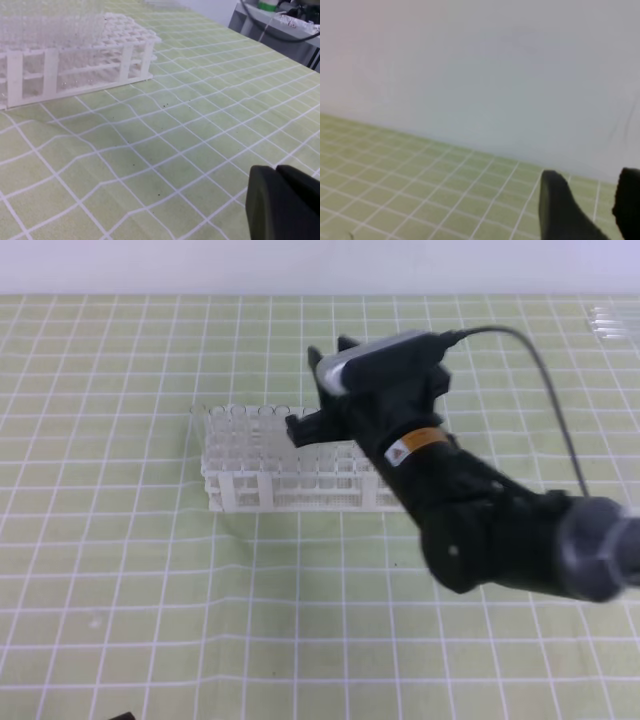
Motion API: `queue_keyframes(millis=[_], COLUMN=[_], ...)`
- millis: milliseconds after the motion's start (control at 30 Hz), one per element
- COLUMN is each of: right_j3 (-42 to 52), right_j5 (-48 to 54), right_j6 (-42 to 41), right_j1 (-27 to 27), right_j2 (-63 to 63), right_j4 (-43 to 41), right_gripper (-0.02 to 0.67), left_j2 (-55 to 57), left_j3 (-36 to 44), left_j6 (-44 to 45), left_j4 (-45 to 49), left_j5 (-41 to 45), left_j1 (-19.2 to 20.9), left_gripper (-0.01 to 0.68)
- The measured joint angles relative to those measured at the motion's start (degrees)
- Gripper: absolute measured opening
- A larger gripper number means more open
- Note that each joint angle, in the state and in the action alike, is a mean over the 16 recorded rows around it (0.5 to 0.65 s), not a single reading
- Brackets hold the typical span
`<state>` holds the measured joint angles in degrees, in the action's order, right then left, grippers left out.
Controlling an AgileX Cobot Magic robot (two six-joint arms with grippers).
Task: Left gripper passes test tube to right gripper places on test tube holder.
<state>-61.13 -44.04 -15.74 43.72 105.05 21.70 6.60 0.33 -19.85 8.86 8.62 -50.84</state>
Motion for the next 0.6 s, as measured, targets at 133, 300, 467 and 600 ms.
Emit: queue_keyframes(millis=[133, 300, 467, 600], right_j3=[3.2, 7.8, 13.0, 17.1], right_j5=[4.0, 11.4, 19.8, 26.7], right_j6=[-0.7, -1.5, -1.7, -1.6], right_j1=[0.0, 0.0, 0.0, 0.0], right_j2=[-6.5, -16.7, -28.0, -37.1], right_j4=[0.0, -0.1, -0.1, -0.1], right_gripper=[0.018, 0.010, 0.003, 0.000], left_j2=[0.0, 0.0, 0.0, 0.0], left_j3=[0.0, 0.1, 0.1, 0.0], left_j6=[0.0, 0.0, 0.0, 0.0], left_j4=[0.0, 0.0, 0.0, 0.0], left_j5=[0.0, 0.0, 0.0, 0.1], left_j1=[0.0, 0.0, 0.0, 0.0], left_gripper=[0.000, 0.000, 0.000, 0.000])
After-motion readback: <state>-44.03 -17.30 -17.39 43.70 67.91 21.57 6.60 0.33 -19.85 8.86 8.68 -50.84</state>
